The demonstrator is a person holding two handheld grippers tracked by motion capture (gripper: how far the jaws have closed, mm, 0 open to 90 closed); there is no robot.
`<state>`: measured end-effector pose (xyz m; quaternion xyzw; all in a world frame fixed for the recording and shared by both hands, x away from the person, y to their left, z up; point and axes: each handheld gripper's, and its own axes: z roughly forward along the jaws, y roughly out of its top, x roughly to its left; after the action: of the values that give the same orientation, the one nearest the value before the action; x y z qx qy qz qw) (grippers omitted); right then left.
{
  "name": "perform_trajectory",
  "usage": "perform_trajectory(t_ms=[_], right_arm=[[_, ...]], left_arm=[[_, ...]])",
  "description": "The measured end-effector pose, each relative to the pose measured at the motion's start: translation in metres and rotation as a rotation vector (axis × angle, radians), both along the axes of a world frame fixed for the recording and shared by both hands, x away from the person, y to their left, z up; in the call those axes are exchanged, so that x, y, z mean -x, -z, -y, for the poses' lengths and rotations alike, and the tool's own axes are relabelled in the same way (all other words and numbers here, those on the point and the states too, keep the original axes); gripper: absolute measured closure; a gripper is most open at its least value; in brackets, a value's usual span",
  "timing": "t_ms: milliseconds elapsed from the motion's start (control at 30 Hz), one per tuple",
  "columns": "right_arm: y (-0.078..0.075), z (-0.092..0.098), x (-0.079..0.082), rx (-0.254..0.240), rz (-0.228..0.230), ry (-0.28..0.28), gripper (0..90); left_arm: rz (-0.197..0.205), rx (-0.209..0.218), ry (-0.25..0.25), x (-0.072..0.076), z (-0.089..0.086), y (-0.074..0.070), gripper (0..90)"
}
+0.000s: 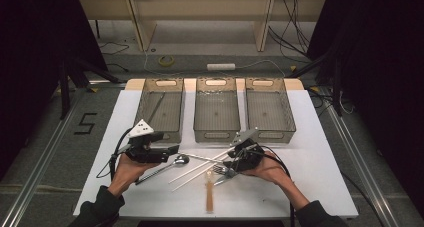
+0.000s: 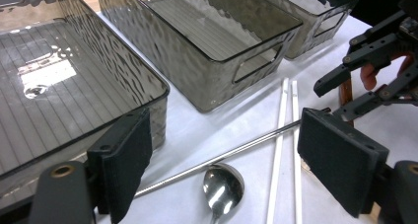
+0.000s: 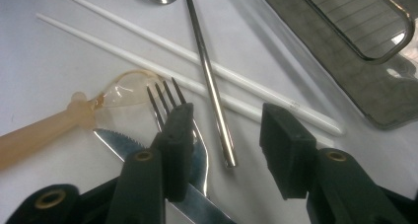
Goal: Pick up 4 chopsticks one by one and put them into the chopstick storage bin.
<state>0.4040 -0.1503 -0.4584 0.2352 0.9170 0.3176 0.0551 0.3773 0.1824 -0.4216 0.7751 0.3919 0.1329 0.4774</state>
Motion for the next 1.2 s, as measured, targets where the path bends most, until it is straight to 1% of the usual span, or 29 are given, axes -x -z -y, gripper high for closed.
perform_trajectory(t_ms=[67,167,233,300,367,433,467,533,567,667,700,900,967,1000,1133,1200], right_arm=[[0.001,0.0,-0.001,0.004,-0.005,-0.007,59.8],[0.002,0.0,-0.001,0.001,-0.008,-0.008,61.2],[0.002,-0.001,-0.001,0.011,-0.011,-0.011,61.8],[0.002,-0.001,-0.001,0.005,-0.012,-0.013,62.6],[0.002,-0.002,-0.001,0.012,-0.014,-0.014,63.4],[0.003,-0.002,-0.002,0.014,-0.018,-0.015,64.4],[0.003,-0.003,-0.002,0.018,-0.012,-0.024,65.1],[0.004,-0.004,-0.002,0.03,-0.014,-0.027,66.4],[0.005,-0.004,-0.003,0.037,-0.01,-0.038,67.1],[0.008,-0.006,-0.004,0.045,-0.02,-0.034,69.3],[0.009,-0.006,-0.005,0.049,-0.02,-0.042,70.3],[0.013,-0.008,-0.007,0.064,-0.038,-0.05,76.0],[0.014,-0.008,-0.008,0.074,-0.03,-0.055,77.6],[0.014,-0.009,-0.008,0.074,-0.035,-0.051,78.2],[0.015,-0.009,-0.009,0.074,-0.032,-0.065,79.7],[0.015,-0.01,-0.009,0.079,-0.034,-0.062,82.0]], left_arm=[[0.0,-0.001,0.003,0.002,0.001,0.001,20.8],[-0.022,0.024,0.003,0.006,0.003,0.004,20.7],[-0.013,0.007,0.002,0.009,0.005,0.006,20.6],[-0.008,0.008,0.004,0.01,0.005,0.005,20.6],[-0.003,0.015,0.002,0.011,0.005,0.005,20.6],[-0.004,0.016,0.0,0.012,0.006,0.006,20.5],[-0.004,0.01,0.003,0.012,0.005,0.006,20.5],[-0.009,0.018,-0.001,0.013,0.006,0.008,20.4],[-0.012,0.019,0.002,0.014,0.006,0.008,20.4],[-0.01,0.012,0.007,0.015,0.007,0.009,20.3],[-0.01,0.007,0.008,0.015,0.007,0.01,20.3],[-0.009,0.008,0.008,0.016,0.008,0.01,20.3],[-0.01,0.007,0.009,0.016,0.008,0.01,20.3],[-0.01,0.007,0.01,0.016,0.008,0.01,20.3],[-0.012,0.001,0.018,0.016,0.009,0.01,20.3],[-0.012,0.0,0.02,0.016,0.009,0.01,20.3]])
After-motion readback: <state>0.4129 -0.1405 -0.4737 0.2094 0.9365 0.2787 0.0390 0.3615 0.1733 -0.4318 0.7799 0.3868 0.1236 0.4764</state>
